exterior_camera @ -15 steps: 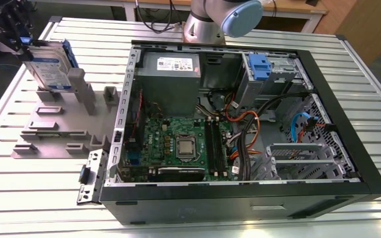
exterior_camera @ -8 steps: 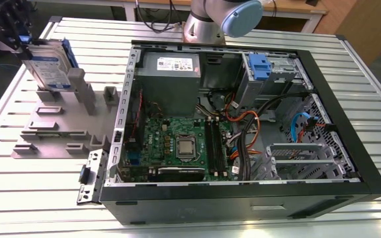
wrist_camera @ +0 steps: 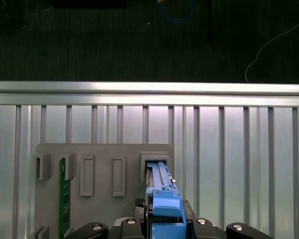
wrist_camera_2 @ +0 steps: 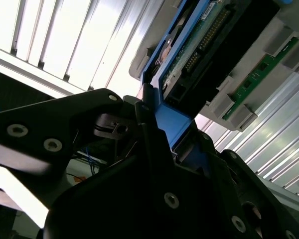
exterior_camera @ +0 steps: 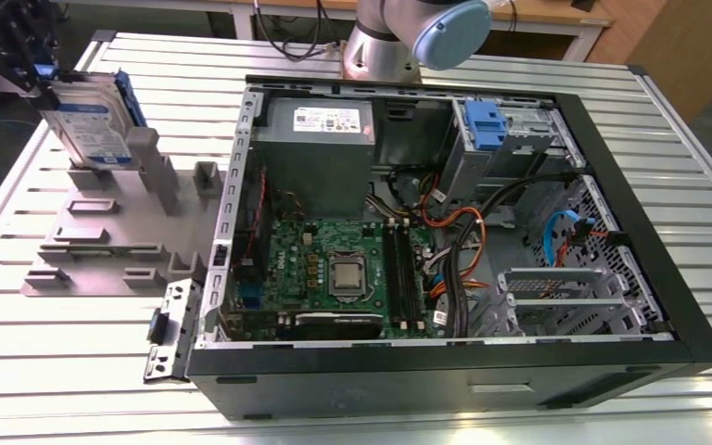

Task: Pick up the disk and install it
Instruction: 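Pick up the disk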

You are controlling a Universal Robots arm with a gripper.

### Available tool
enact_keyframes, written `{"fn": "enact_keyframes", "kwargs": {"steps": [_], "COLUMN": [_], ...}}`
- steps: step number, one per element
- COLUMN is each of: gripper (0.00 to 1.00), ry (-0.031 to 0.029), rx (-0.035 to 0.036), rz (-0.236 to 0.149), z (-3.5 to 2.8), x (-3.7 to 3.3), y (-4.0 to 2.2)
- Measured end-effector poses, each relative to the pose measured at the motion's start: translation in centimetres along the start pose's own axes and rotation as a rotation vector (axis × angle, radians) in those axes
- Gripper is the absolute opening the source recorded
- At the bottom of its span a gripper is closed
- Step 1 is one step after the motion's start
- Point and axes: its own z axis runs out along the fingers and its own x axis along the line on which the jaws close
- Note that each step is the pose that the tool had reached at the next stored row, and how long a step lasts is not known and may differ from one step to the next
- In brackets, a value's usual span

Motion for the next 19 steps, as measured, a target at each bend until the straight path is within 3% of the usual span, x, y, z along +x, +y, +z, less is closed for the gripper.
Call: {"fn": "enact_keyframes", "kwargs": {"steps": [19], "gripper": [0.36], "ry": [0.0000], "rx": [0.0000], "rz": [0.000], "z": [-0.38], "x": [-0.01], "y": [0.01]}}
